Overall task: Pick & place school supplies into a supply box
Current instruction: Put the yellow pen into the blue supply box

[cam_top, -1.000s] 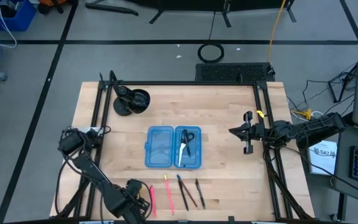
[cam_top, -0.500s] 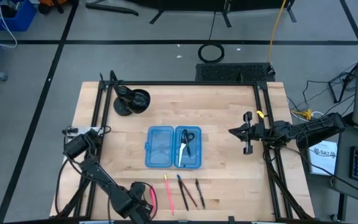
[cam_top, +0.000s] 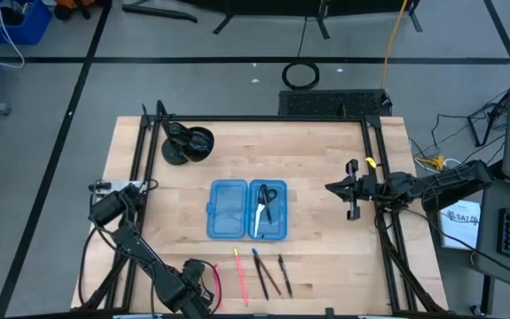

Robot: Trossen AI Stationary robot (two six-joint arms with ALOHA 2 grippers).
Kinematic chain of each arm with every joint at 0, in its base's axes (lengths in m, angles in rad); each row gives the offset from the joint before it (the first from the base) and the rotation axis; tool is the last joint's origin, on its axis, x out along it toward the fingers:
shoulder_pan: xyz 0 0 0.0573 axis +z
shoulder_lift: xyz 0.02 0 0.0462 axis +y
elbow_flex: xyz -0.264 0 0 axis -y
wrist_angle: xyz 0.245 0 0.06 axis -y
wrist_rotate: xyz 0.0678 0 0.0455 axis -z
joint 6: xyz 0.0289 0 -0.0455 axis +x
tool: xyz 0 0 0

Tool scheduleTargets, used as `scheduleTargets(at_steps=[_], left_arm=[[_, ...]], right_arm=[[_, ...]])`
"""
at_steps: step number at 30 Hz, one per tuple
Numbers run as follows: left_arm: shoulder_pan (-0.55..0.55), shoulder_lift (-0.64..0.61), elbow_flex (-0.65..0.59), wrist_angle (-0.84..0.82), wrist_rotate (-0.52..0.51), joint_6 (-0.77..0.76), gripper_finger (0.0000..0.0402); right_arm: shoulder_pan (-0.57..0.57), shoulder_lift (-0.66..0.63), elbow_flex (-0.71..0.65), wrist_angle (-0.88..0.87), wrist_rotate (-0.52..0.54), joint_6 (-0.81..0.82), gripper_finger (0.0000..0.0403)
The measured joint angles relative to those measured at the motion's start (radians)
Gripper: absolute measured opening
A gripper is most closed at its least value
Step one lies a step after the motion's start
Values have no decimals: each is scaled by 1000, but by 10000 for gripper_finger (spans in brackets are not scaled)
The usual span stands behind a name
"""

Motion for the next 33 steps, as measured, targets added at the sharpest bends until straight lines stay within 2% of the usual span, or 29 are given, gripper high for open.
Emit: scheduleTargets(at_steps=[3,7,12,18,22,24,26,29,33], left_arm=[[-3,0,16,-33,-12,2,46],[-19,-12,49,-92,-101,1,21],[-24,-59,58,-123,-310,-14,21],[-44,-132,60,-135,-494,-51,21],[-21,-191,62,-131,-662,-144,22],[8,-223,62,-125,-677,-165,29],[51,-252,63,-105,-679,-123,38],[128,-269,63,-33,-680,28,39],[258,-278,63,90,-634,202,21]], right_arm=[[0,1,0,-2,-1,1,0],[0,4,0,-8,-1,29,0],[0,10,0,5,-1,31,0],[0,10,0,0,-1,29,0],[0,10,0,0,-1,26,0],[0,10,0,0,-1,25,0],[0,10,0,0,-2,25,0],[0,10,0,0,-2,25,0],[0,10,0,-1,-2,26,0]])
